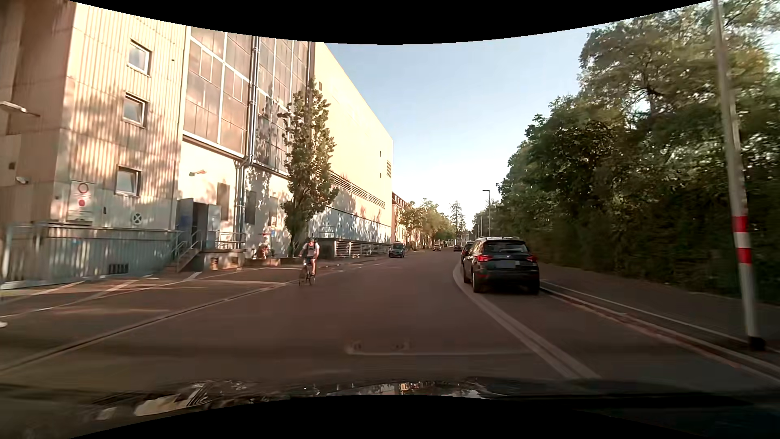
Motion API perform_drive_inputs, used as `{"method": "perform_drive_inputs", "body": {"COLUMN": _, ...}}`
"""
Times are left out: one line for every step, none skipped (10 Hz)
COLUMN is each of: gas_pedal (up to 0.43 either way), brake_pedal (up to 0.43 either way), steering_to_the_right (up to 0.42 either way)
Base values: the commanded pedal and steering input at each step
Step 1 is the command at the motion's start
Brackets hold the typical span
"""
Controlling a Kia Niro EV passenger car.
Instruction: Follow the waypoints while adhering to traffic rules and regulations
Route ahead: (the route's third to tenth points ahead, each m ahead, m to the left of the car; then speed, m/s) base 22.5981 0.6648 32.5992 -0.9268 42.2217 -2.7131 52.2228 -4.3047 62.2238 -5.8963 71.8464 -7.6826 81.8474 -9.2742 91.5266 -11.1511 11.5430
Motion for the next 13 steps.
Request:
{"method": "perform_drive_inputs", "body": {"gas_pedal": 0.110, "brake_pedal": 0.000, "steering_to_the_right": 0.024}}
{"method": "perform_drive_inputs", "body": {"gas_pedal": 0.110, "brake_pedal": 0.000, "steering_to_the_right": 0.030}}
{"method": "perform_drive_inputs", "body": {"gas_pedal": 0.110, "brake_pedal": 0.000, "steering_to_the_right": 0.035}}
{"method": "perform_drive_inputs", "body": {"gas_pedal": 0.118, "brake_pedal": 0.000, "steering_to_the_right": 0.037}}
{"method": "perform_drive_inputs", "body": {"gas_pedal": 0.130, "brake_pedal": 0.000, "steering_to_the_right": 0.037}}
{"method": "perform_drive_inputs", "body": {"gas_pedal": 0.130, "brake_pedal": 0.000, "steering_to_the_right": 0.037}}
{"method": "perform_drive_inputs", "body": {"gas_pedal": 0.138, "brake_pedal": 0.000, "steering_to_the_right": 0.037}}
{"method": "perform_drive_inputs", "body": {"gas_pedal": 0.138, "brake_pedal": 0.000, "steering_to_the_right": 0.037}}
{"method": "perform_drive_inputs", "body": {"gas_pedal": 0.150, "brake_pedal": 0.000, "steering_to_the_right": 0.037}}
{"method": "perform_drive_inputs", "body": {"gas_pedal": 0.150, "brake_pedal": 0.000, "steering_to_the_right": 0.037}}
{"method": "perform_drive_inputs", "body": {"gas_pedal": 0.150, "brake_pedal": 0.000, "steering_to_the_right": 0.037}}
{"method": "perform_drive_inputs", "body": {"gas_pedal": 0.150, "brake_pedal": 0.000, "steering_to_the_right": 0.036}}
{"method": "perform_drive_inputs", "body": {"gas_pedal": 0.150, "brake_pedal": 0.000, "steering_to_the_right": 0.035}}
